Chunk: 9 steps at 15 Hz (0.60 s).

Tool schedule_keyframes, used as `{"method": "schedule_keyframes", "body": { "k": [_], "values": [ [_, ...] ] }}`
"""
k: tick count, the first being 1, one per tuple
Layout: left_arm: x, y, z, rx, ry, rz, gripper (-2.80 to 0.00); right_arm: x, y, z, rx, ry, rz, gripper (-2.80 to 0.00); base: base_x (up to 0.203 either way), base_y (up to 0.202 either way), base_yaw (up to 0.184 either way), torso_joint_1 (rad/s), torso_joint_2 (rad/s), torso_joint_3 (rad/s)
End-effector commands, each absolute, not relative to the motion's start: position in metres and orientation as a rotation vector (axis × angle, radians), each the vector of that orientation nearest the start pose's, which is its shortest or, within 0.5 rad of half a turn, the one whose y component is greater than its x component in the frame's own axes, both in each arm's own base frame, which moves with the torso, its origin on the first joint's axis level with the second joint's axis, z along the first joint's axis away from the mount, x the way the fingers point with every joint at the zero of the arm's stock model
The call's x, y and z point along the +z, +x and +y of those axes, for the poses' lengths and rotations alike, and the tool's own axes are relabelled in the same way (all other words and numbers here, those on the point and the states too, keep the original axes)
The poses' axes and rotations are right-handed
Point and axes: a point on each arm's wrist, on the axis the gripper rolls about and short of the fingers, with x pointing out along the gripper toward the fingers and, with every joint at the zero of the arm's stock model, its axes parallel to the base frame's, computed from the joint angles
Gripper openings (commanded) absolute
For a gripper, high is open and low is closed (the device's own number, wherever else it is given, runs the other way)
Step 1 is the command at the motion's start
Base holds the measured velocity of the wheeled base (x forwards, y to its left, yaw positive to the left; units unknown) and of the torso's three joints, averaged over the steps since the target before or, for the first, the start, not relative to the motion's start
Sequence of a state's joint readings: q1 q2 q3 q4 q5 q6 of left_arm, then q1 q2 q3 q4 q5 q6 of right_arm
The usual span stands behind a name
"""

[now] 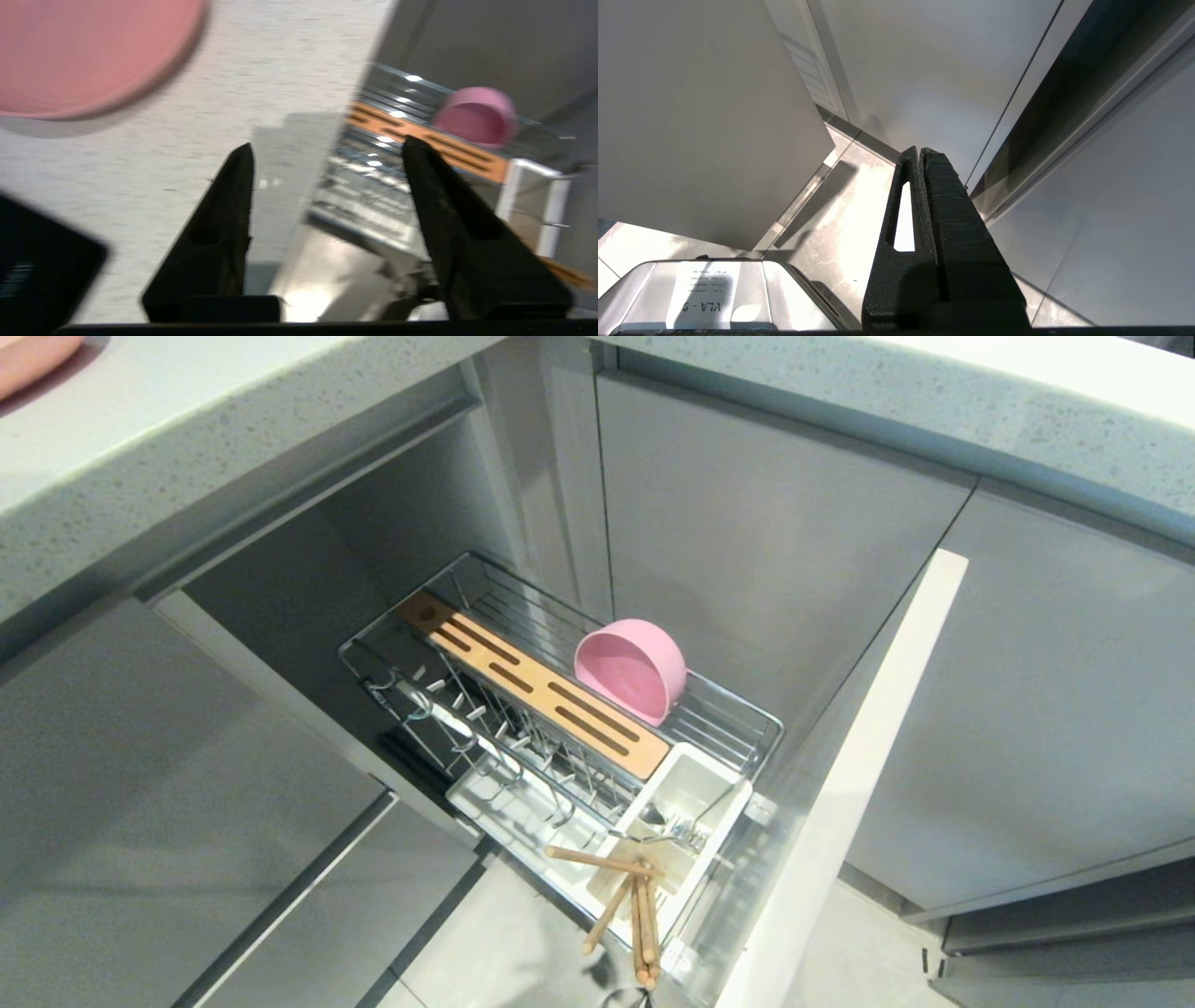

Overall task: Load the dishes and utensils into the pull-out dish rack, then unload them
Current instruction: Take the bowl out of the cupboard

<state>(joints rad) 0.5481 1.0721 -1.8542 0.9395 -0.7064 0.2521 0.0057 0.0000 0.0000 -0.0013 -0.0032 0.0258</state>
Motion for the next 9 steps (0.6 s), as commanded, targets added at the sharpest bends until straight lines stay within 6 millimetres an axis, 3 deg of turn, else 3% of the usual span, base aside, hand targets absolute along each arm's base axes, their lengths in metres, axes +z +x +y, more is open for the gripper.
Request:
{"method": "schedule_keyframes", "body": {
  "k": [1,5,9],
  "values": [
    [0.418,0.008,-0.013,-0.231,0.136,0.081,-2.8,0.075,-0.023,0.0,0.003,0.026,0.0,-2.8,0.0,0.0,0.0,0.0,0.0,0.0],
    [0.421,-0.005,-0.018,-0.345,0.02,-0.102,-2.8,0.075,-0.023,0.0,0.003,0.026,0.0,-2.8,0.0,0.0,0.0,0.0,0.0,0.0],
    [0.433,-0.011,-0.018,-0.409,-0.322,-0.344,-2.8,0.075,-0.023,0.0,0.003,0.026,0.0,-2.8,0.0,0.0,0.0,0.0,0.0,0.0]
  ]
}}
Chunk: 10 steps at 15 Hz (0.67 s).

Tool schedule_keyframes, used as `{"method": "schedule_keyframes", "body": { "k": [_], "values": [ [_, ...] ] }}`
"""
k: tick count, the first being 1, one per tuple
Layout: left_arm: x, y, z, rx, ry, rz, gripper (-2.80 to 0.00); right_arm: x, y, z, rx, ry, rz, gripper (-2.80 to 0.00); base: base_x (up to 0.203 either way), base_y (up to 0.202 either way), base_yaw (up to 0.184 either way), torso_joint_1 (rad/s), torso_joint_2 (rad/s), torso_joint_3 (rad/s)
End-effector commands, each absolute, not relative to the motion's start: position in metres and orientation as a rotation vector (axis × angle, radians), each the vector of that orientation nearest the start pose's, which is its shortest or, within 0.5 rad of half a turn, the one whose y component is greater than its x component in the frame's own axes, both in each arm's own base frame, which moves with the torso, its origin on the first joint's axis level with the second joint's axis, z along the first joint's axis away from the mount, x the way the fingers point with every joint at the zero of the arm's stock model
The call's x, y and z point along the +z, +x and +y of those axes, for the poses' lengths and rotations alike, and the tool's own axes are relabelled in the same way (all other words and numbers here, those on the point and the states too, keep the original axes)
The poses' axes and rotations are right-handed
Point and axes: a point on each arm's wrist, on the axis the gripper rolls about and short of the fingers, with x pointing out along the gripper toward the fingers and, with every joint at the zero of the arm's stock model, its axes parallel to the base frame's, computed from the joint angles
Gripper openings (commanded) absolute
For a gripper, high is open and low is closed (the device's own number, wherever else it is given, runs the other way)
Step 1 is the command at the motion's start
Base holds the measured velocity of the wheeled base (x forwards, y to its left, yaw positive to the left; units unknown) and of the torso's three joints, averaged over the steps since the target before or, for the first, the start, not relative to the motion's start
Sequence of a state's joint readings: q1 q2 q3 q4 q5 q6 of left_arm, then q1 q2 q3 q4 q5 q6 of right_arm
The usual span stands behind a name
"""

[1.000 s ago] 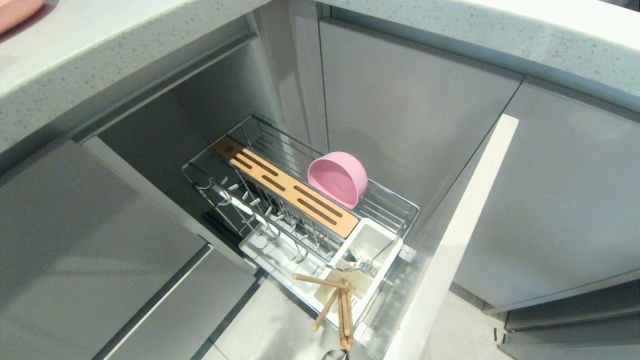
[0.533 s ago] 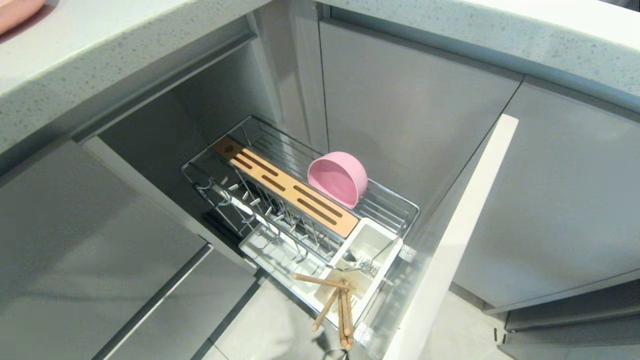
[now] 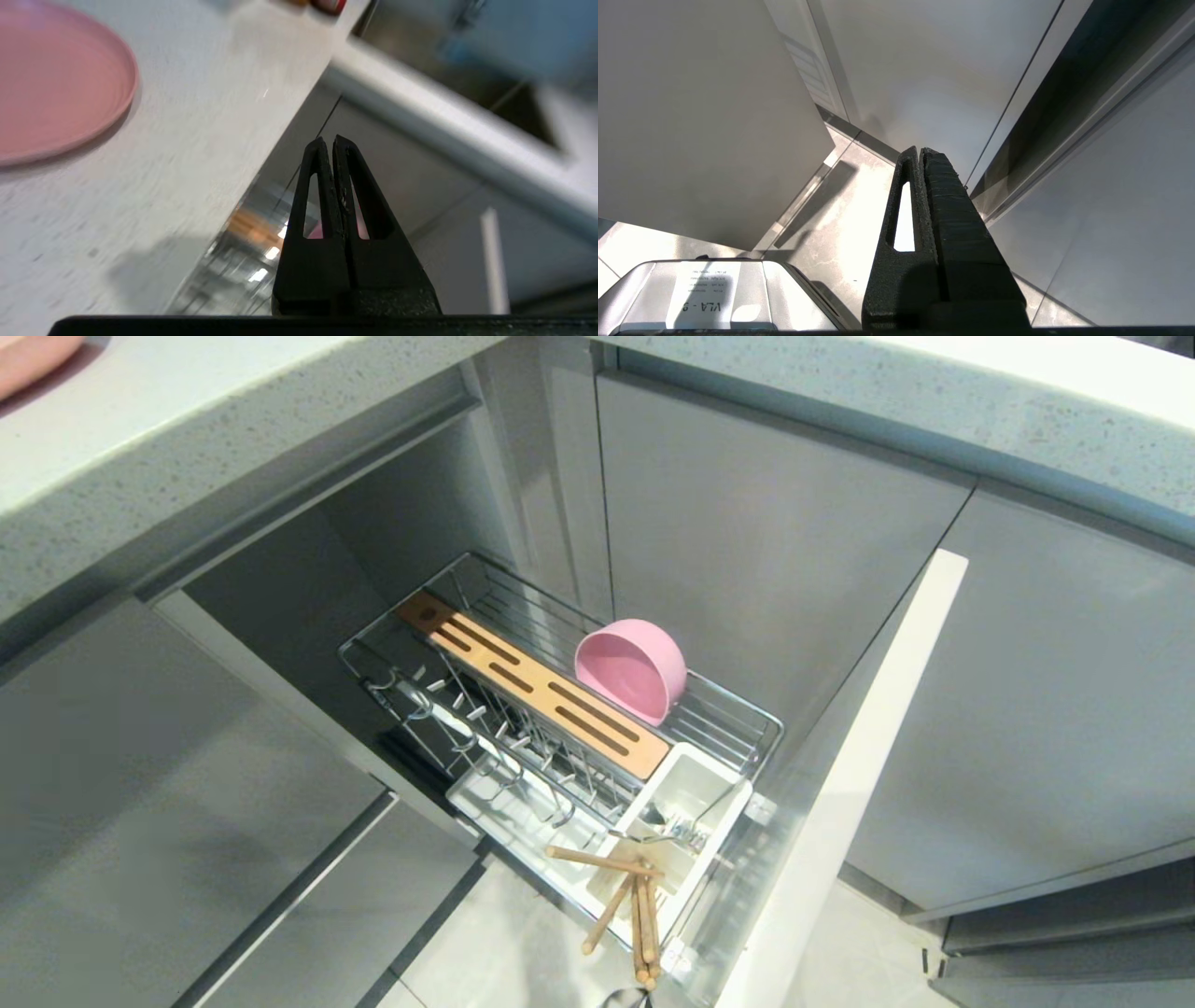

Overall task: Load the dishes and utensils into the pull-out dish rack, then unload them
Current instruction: Take the bowl out of the cupboard

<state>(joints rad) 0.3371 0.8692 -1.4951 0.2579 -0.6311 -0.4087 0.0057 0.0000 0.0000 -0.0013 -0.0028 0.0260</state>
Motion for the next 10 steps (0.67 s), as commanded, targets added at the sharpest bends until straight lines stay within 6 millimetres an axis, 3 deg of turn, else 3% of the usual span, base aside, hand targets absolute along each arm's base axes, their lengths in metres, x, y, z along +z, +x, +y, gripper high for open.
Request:
{"method": "schedule_keyframes", "body": {
  "k": [1,5,10],
  "values": [
    [0.436,-0.009,-0.016,-0.445,-0.368,-0.343,-2.8,0.075,-0.023,0.0,0.003,0.026,0.0,-2.8,0.0,0.0,0.0,0.0,0.0,0.0],
    [0.441,0.02,-0.01,-0.56,-0.514,-0.25,-2.8,0.075,-0.023,0.0,0.003,0.026,0.0,-2.8,0.0,0.0,0.0,0.0,0.0,0.0],
    [0.446,0.054,-0.015,-0.551,-0.716,-0.13,-2.8,0.076,-0.023,0.0,0.003,0.026,-0.001,-2.8,0.0,0.0,0.0,0.0,0.0,0.0]
  ]
}}
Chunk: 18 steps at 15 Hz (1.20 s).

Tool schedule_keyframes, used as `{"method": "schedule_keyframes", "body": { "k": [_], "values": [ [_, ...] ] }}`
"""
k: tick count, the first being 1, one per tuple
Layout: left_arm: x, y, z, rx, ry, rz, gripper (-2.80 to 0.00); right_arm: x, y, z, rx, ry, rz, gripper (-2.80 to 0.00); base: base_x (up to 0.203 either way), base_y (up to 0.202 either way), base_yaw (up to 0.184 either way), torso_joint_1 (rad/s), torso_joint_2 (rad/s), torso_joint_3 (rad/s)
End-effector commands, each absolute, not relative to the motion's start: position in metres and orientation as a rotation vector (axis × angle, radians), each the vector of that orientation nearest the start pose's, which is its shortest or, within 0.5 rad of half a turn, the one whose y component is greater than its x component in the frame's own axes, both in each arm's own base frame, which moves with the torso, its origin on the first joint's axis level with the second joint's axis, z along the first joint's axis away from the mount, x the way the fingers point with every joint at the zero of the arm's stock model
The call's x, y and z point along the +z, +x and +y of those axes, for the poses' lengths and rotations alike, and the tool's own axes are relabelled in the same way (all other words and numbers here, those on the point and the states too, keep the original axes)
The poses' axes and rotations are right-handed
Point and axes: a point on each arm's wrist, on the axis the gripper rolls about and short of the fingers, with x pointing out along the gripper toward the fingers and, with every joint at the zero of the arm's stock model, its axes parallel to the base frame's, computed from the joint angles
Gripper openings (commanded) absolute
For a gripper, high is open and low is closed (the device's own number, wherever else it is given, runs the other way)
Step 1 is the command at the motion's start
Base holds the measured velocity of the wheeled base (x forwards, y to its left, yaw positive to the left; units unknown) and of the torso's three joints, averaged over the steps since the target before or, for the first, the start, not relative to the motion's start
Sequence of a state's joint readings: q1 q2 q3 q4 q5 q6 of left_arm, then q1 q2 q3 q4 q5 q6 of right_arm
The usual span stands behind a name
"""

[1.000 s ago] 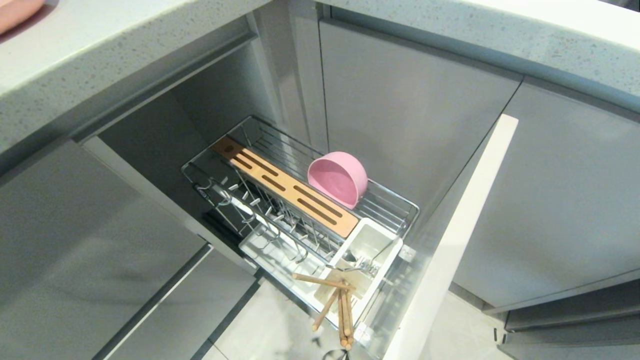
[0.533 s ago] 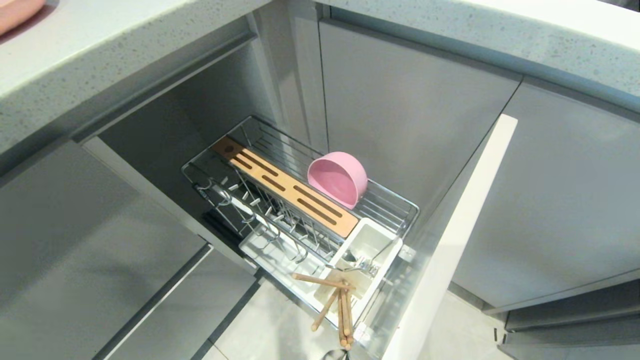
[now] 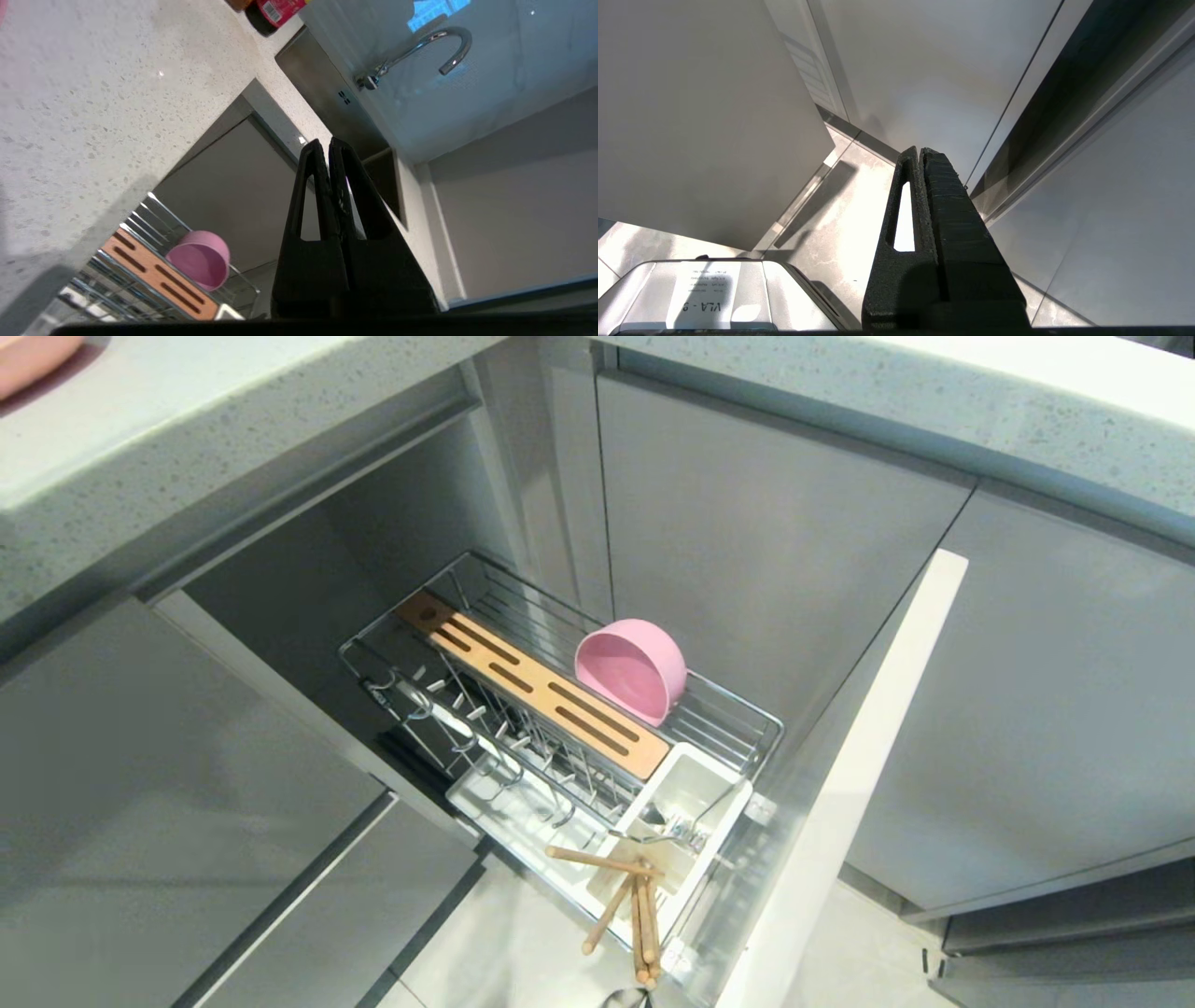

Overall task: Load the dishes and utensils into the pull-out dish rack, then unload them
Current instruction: Take the bowl out of the cupboard

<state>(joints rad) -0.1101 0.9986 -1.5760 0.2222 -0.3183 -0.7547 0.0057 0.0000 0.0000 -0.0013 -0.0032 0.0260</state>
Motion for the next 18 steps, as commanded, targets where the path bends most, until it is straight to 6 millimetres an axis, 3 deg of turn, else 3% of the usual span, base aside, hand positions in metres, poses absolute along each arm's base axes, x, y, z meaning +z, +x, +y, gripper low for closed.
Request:
{"method": "schedule_keyframes", "body": {
  "k": [1,13,18],
  "values": [
    [0.444,0.058,-0.017,-0.567,-0.732,-0.101,-2.8,0.075,-0.023,0.0,0.003,0.026,0.0,-2.8,0.0,0.0,0.0,0.0,0.0,0.0],
    [0.422,0.088,-0.06,-0.687,-0.764,0.122,-2.8,0.075,-0.023,0.0,0.003,0.026,0.0,-2.8,0.0,0.0,0.0,0.0,0.0,0.0],
    [0.404,0.103,-0.096,-0.645,-0.721,0.219,-2.8,0.075,-0.023,0.0,0.004,0.026,0.0,-2.8,0.0,0.0,0.0,0.0,0.0,0.0]
  ]
}}
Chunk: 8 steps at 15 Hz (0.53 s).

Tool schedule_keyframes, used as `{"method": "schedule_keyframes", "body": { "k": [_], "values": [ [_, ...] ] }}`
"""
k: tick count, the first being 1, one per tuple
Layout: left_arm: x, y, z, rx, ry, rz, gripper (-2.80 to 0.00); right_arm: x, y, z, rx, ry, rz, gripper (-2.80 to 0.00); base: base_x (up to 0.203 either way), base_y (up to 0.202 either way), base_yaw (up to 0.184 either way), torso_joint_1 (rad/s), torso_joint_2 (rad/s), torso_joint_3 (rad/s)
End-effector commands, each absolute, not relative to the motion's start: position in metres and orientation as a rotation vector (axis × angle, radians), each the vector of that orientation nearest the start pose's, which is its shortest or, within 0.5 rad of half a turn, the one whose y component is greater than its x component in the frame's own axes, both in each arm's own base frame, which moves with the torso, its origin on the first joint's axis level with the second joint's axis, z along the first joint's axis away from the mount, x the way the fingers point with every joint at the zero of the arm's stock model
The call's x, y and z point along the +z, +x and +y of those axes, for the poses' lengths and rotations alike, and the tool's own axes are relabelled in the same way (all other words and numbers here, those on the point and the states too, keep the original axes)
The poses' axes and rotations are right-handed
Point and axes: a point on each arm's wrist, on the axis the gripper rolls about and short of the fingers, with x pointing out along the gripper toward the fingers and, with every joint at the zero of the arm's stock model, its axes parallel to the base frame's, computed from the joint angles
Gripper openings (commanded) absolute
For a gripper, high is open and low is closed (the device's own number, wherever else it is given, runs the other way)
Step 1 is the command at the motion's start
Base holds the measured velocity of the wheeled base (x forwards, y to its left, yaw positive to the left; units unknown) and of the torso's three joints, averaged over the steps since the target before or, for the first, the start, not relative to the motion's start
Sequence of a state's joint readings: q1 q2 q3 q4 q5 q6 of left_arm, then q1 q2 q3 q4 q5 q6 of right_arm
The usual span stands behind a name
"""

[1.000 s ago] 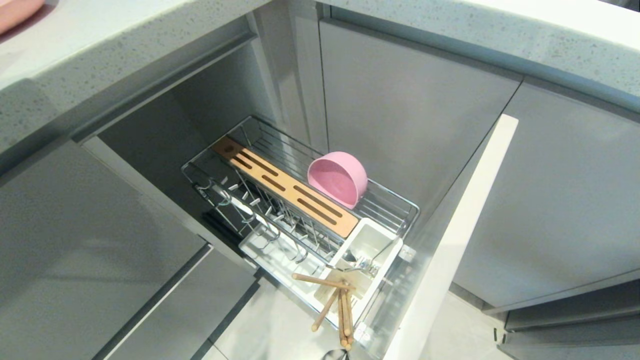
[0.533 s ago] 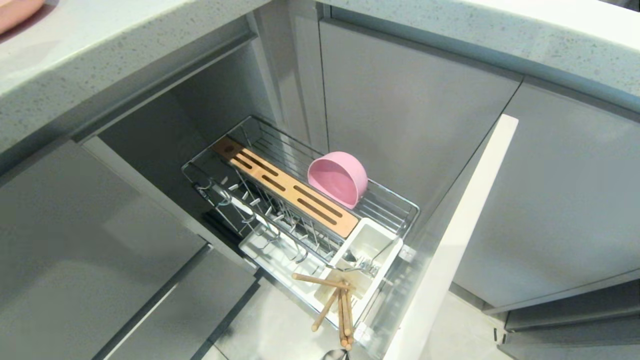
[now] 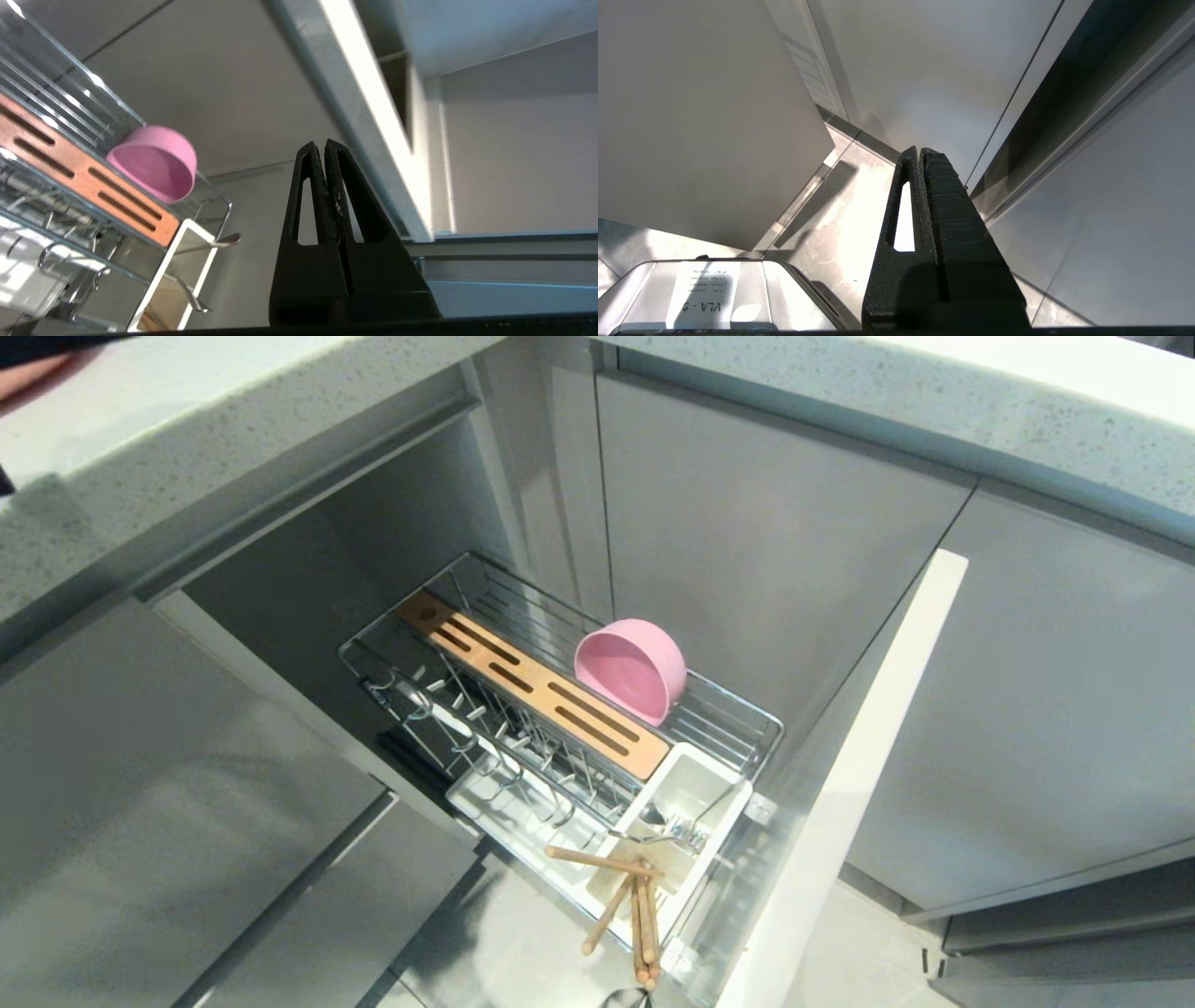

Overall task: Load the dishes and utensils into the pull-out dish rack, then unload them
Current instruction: Take the bowl out of the cupboard

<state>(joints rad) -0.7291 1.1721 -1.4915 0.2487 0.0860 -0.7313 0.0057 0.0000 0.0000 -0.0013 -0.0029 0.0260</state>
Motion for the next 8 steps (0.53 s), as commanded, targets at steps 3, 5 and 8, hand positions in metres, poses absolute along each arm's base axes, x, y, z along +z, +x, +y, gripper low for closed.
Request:
{"method": "schedule_keyframes", "body": {
  "k": [3,5,8],
  "values": [
    [0.39,0.115,-0.116,-0.621,-0.688,0.28,-2.8,0.075,-0.023,0.0,0.003,0.026,0.0,-2.8,0.0,0.0,0.0,0.0,0.0,0.0],
    [0.383,0.121,-0.125,-0.607,-0.677,0.311,-2.8,0.075,-0.023,0.0,0.003,0.026,0.0,-2.8,0.0,0.0,0.0,0.0,0.0,0.0],
    [0.374,0.131,-0.136,-0.572,-0.662,0.344,-2.8,0.075,-0.023,0.0,0.003,0.026,0.0,-2.8,0.0,0.0,0.0,0.0,0.0,0.0]
  ]
}}
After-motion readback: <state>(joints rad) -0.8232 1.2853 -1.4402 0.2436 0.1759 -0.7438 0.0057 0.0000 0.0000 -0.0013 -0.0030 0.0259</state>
